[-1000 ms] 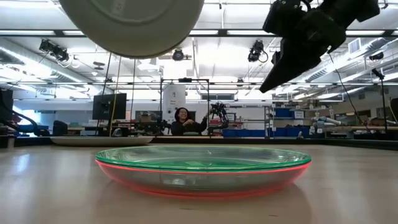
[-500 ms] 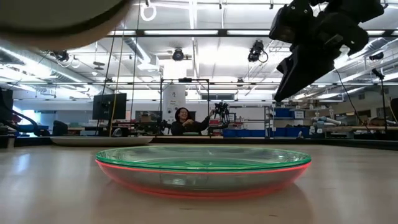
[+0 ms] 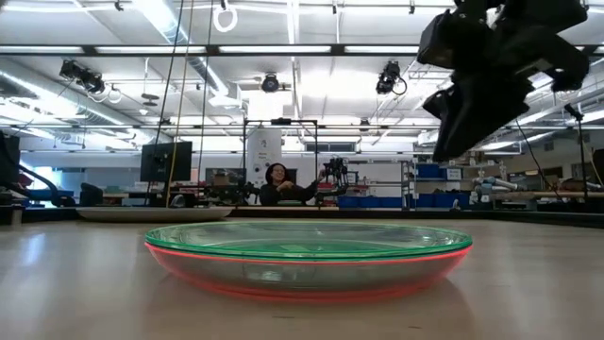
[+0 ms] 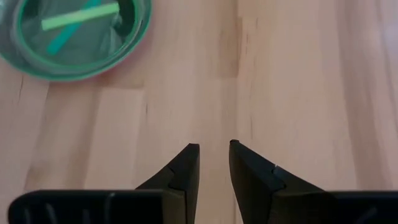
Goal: Stack plastic plates
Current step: Stack the plates on the black plate
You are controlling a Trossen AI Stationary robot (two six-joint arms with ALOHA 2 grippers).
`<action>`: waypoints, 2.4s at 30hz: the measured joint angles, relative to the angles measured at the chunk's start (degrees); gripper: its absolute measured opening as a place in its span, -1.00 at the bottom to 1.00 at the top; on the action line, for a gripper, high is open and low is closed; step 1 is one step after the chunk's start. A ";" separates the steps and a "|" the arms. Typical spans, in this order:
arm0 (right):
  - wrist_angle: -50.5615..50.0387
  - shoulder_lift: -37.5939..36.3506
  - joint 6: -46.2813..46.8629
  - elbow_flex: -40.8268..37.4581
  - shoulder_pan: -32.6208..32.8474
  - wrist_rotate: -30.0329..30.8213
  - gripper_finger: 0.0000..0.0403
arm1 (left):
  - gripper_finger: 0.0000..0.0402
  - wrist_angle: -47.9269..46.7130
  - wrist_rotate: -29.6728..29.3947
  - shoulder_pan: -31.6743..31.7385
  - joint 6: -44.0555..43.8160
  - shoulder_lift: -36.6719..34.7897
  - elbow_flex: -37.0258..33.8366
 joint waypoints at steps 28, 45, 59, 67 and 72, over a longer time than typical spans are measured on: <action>-8.42 0.00 -2.78 0.00 14.06 0.14 -0.53 | -0.38 6.25 6.09 -1.11 -8.88 21.47 -0.02; -7.75 0.00 -6.09 0.00 10.15 2.14 -0.53 | 0.08 8.72 7.00 -1.16 -12.95 21.81 -0.11; -7.17 0.00 -6.16 0.00 10.16 2.53 -0.53 | 0.45 12.16 7.11 -1.12 -12.49 21.81 -0.11; -7.17 0.00 -5.99 0.00 10.16 3.67 -0.53 | 0.45 22.17 -1.40 -1.12 -11.06 21.81 -0.11; -7.20 0.00 -4.80 0.00 10.16 3.65 -0.53 | 0.45 18.47 -2.21 -0.96 -12.22 22.16 -0.11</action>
